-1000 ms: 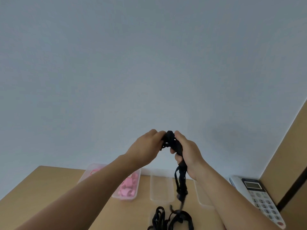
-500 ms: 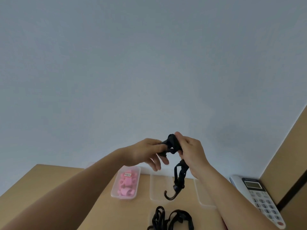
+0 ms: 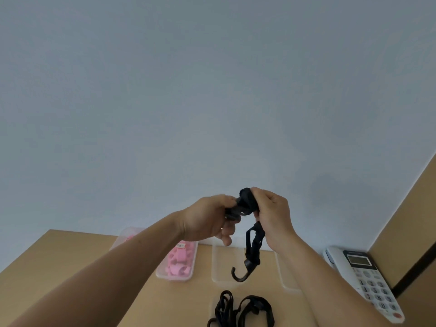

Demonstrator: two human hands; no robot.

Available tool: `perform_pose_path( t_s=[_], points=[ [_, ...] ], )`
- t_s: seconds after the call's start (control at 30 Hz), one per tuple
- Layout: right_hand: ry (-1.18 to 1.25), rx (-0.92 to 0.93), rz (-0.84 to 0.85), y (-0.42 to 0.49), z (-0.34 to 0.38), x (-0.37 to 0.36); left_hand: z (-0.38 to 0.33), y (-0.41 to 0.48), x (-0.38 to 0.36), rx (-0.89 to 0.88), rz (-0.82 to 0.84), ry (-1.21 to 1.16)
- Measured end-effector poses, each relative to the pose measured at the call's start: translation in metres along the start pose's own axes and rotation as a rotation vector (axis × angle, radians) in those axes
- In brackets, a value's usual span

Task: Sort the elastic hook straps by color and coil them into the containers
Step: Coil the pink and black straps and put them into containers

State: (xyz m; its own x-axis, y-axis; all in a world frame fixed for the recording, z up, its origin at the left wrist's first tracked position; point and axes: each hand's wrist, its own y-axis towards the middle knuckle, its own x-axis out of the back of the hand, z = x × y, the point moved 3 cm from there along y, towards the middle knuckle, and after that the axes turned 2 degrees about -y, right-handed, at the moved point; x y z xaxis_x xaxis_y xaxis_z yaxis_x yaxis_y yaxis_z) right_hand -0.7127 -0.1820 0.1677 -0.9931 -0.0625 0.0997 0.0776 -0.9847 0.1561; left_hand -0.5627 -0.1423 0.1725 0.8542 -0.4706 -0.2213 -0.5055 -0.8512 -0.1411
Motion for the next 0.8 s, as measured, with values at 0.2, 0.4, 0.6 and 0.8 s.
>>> perform_pose_path(
  t_s=[0.2, 0.4, 0.6, 0.8],
  points=[
    [0.033, 0.121, -0.01, -0.003, 0.0, -0.001, 0.003, 0.0, 0.004, 0.11, 0.103, -0.071],
    [-0.04, 0.002, 0.16, 0.003, -0.007, 0.001, -0.003, 0.002, 0.02, -0.041, -0.162, 0.371],
    [-0.194, -0.152, 0.209, 0.006, -0.014, -0.004, -0.008, 0.003, 0.03, -0.18, -0.536, 1.454],
    [-0.076, -0.17, 0.135, 0.001, -0.016, -0.022, 0.005, 0.014, 0.023, -0.176, -0.698, 1.842]
  ],
)
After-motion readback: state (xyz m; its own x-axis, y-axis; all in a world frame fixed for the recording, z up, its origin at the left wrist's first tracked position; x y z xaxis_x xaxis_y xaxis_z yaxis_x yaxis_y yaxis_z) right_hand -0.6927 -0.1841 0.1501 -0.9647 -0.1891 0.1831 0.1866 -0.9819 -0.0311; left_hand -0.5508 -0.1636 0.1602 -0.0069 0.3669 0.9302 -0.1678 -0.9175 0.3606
